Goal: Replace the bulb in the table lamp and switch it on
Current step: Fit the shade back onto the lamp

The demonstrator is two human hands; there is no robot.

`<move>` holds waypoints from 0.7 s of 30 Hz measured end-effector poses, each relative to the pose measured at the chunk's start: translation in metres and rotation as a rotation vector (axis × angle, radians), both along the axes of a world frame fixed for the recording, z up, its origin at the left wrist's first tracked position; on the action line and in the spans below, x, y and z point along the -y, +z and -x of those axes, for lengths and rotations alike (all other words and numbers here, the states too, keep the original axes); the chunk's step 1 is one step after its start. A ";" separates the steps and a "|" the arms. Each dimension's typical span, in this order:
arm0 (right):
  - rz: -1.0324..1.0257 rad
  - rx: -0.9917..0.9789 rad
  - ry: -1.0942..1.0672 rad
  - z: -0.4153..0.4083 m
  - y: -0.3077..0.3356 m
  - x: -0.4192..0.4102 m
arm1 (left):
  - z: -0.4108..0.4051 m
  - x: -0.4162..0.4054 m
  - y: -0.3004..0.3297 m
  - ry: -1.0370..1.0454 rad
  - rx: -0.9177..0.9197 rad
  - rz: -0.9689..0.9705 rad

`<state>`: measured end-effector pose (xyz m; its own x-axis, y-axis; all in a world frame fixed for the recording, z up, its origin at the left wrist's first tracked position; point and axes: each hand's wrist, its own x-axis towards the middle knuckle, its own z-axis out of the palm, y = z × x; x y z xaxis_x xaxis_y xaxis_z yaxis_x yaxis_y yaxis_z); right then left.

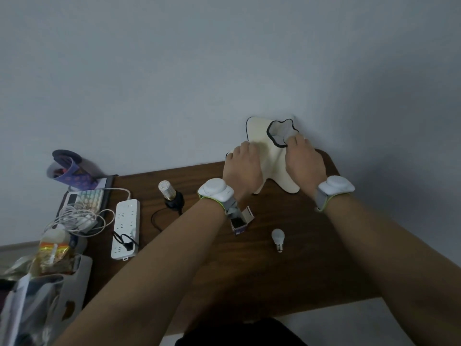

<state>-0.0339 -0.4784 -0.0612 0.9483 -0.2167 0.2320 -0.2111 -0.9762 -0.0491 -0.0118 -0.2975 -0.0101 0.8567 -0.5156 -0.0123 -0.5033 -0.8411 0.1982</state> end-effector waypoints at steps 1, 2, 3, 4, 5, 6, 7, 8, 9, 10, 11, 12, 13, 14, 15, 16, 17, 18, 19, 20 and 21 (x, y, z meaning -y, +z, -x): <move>-0.005 0.028 0.012 -0.002 0.007 -0.002 | -0.003 -0.004 0.006 0.024 0.017 0.041; -0.015 0.059 0.028 -0.003 0.013 -0.004 | -0.006 -0.009 0.011 0.050 0.034 0.078; -0.031 0.095 0.044 -0.005 0.020 -0.006 | -0.010 -0.014 0.015 0.078 0.044 0.105; -0.057 0.135 0.059 -0.006 0.026 -0.008 | -0.013 -0.019 0.019 0.106 0.050 0.127; -0.083 0.178 0.074 -0.006 0.031 -0.010 | -0.017 -0.023 0.022 0.128 0.056 0.144; -0.106 0.220 0.089 -0.006 0.037 -0.013 | -0.020 -0.028 0.024 0.141 0.066 0.157; -0.123 0.261 0.103 -0.006 0.042 -0.017 | -0.023 -0.033 0.025 0.144 0.075 0.164; -0.141 0.299 0.117 -0.006 0.046 -0.021 | -0.025 -0.037 0.027 0.138 0.086 0.174; -0.159 0.330 0.127 -0.006 0.049 -0.026 | -0.026 -0.042 0.028 0.127 0.098 0.187; -0.177 0.354 0.135 -0.006 0.053 -0.031 | -0.027 -0.047 0.029 0.115 0.117 0.207; -0.190 0.371 0.143 -0.005 0.056 -0.037 | -0.028 -0.051 0.030 0.110 0.136 0.233; -0.200 0.385 0.152 -0.005 0.059 -0.043 | -0.029 -0.056 0.032 0.110 0.155 0.263; -0.209 0.399 0.161 -0.004 0.062 -0.048 | -0.030 -0.060 0.033 0.113 0.173 0.291; -0.216 0.414 0.170 -0.004 0.066 -0.055 | -0.032 -0.064 0.035 0.115 0.191 0.313; -0.220 0.430 0.181 -0.004 0.070 -0.060 | -0.033 -0.067 0.038 0.116 0.209 0.331; -0.224 0.446 0.194 -0.004 0.074 -0.066 | -0.034 -0.070 0.040 0.116 0.224 0.350; -0.226 0.462 0.205 -0.004 0.078 -0.072 | -0.035 -0.073 0.042 0.115 0.230 0.374; -0.227 0.479 0.215 -0.003 0.082 -0.077 | -0.035 -0.077 0.045 0.116 0.227 0.405; -0.224 0.498 0.224 -0.003 0.084 -0.082 | -0.035 -0.080 0.047 0.119 0.222 0.443; -0.220 0.519 0.232 -0.002 0.087 -0.086 | -0.034 -0.084 0.049 0.126 0.219 0.481; -0.216 0.538 0.238 -0.001 0.090 -0.091 | -0.034 -0.088 0.051 0.134 0.221 0.510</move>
